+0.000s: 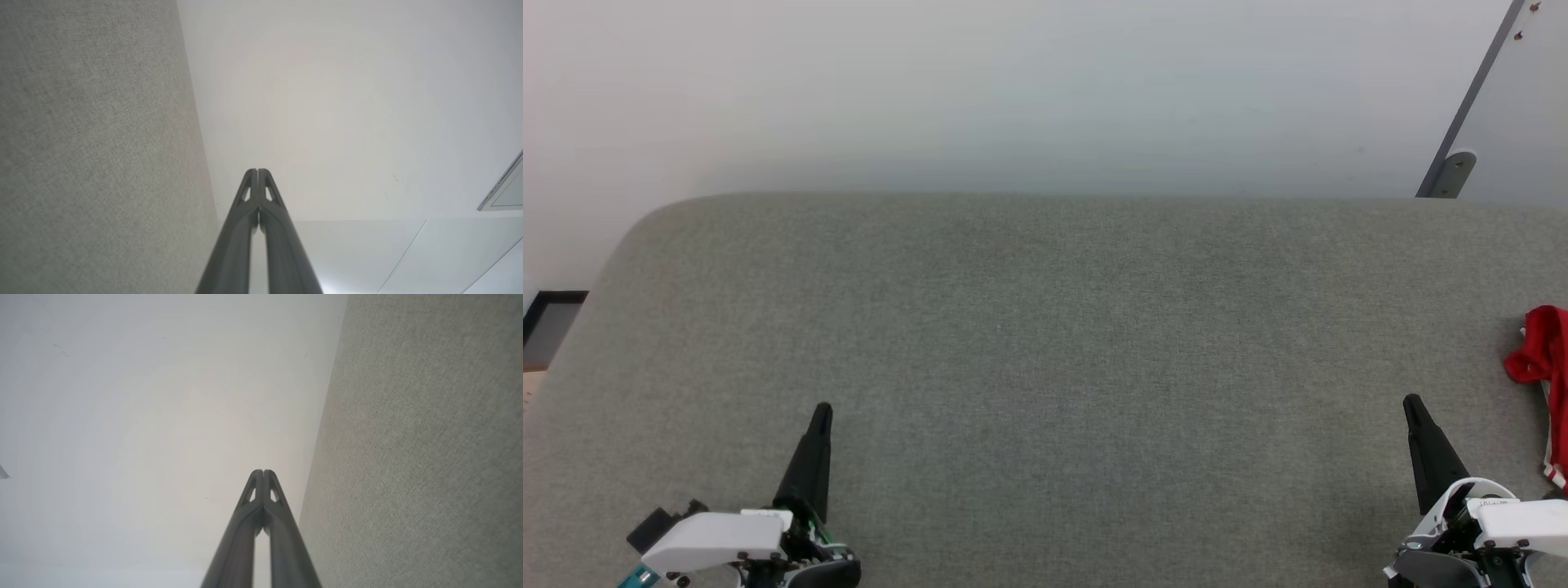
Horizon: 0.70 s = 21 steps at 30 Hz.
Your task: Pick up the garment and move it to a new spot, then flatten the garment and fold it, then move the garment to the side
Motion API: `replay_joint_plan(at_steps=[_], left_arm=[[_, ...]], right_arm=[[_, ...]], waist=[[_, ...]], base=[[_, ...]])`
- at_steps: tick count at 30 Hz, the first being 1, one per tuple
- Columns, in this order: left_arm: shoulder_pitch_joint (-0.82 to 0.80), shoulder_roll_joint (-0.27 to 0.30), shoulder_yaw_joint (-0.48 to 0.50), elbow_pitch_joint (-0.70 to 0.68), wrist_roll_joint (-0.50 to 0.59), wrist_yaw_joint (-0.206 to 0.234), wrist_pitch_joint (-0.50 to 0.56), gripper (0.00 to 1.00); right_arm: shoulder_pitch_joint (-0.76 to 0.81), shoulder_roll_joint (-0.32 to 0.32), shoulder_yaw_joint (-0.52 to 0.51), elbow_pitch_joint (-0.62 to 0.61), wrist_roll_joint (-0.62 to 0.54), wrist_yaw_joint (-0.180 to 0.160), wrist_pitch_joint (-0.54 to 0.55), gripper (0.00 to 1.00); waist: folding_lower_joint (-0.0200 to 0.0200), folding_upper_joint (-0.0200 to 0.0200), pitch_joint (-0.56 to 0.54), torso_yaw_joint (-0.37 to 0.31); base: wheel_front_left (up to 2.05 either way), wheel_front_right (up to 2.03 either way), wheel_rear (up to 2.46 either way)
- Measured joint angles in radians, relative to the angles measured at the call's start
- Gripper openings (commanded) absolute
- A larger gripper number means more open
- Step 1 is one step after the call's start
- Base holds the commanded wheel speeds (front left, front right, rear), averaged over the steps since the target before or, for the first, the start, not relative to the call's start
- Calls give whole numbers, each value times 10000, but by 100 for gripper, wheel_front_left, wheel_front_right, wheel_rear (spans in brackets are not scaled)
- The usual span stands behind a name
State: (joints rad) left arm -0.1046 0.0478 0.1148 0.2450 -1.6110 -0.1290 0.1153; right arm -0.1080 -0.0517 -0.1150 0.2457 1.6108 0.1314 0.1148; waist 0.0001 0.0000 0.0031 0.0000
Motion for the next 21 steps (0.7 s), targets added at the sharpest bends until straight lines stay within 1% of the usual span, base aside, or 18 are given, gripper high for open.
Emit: replay_joint_plan(at_steps=[21], left_arm=[[-2, 0, 0, 0, 0, 0, 0, 0]], right_arm=[[0, 0, 0, 0, 0, 0, 0, 0]], waist=[[0, 0, 0, 0]], base=[[0, 0, 0]])
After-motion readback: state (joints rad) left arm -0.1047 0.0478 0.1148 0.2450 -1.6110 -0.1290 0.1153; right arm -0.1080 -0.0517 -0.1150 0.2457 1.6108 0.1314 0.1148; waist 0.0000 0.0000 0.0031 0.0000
